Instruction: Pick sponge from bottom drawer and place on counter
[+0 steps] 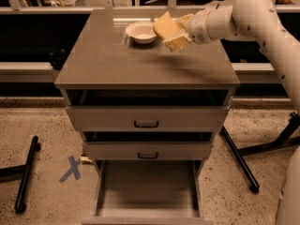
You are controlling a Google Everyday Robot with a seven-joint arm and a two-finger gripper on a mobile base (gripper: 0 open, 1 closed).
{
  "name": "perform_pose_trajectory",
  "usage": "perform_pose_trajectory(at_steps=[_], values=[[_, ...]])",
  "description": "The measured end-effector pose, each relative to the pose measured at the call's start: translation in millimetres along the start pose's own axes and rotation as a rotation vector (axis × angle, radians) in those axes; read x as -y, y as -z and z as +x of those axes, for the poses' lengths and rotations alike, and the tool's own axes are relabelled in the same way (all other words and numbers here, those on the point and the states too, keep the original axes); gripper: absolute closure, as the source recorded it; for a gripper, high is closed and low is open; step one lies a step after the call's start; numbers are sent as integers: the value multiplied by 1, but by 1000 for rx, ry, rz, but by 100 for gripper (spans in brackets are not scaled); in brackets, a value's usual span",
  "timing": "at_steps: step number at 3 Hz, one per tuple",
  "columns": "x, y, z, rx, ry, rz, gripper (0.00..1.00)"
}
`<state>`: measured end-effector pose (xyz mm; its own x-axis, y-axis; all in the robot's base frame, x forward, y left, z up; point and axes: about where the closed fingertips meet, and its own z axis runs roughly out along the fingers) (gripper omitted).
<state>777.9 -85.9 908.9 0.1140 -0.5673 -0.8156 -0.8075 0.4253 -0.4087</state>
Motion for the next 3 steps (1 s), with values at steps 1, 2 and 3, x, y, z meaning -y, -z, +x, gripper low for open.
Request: perform_pose_trajectory(at_steps=[1, 2, 3], values=[[0, 0, -1, 0, -1, -1, 0], [2, 3, -2, 0, 2, 7, 0], [11, 28, -6, 3, 15, 73, 0]])
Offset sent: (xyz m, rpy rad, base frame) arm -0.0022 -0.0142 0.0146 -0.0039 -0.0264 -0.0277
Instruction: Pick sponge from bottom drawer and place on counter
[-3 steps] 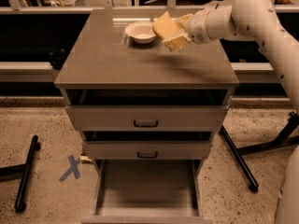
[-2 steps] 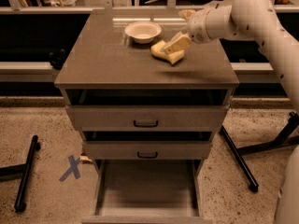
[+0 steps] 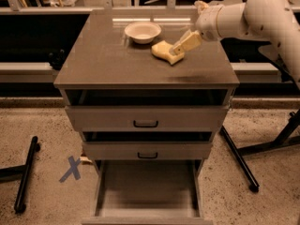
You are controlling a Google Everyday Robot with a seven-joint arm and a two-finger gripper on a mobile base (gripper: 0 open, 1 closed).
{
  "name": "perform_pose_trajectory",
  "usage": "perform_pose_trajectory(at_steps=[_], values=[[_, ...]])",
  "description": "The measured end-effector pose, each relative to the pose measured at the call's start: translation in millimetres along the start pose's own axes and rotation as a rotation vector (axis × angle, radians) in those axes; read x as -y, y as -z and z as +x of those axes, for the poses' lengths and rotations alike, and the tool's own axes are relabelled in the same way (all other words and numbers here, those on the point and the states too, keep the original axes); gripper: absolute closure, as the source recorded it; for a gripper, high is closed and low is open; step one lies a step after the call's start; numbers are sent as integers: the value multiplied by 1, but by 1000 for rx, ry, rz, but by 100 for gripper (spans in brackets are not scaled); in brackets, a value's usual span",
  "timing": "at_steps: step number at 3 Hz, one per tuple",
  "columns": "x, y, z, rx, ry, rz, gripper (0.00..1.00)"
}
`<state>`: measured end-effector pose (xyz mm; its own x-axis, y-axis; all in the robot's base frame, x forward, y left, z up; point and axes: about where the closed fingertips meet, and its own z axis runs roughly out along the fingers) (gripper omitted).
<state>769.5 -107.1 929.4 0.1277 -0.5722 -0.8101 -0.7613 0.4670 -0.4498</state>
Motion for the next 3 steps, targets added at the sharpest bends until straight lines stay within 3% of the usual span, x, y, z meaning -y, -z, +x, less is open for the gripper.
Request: perform_pose_trajectory(at_steps=[2, 3], values=[[21, 89, -6, 29, 42, 210, 0], [21, 134, -8, 35, 54, 310, 0]])
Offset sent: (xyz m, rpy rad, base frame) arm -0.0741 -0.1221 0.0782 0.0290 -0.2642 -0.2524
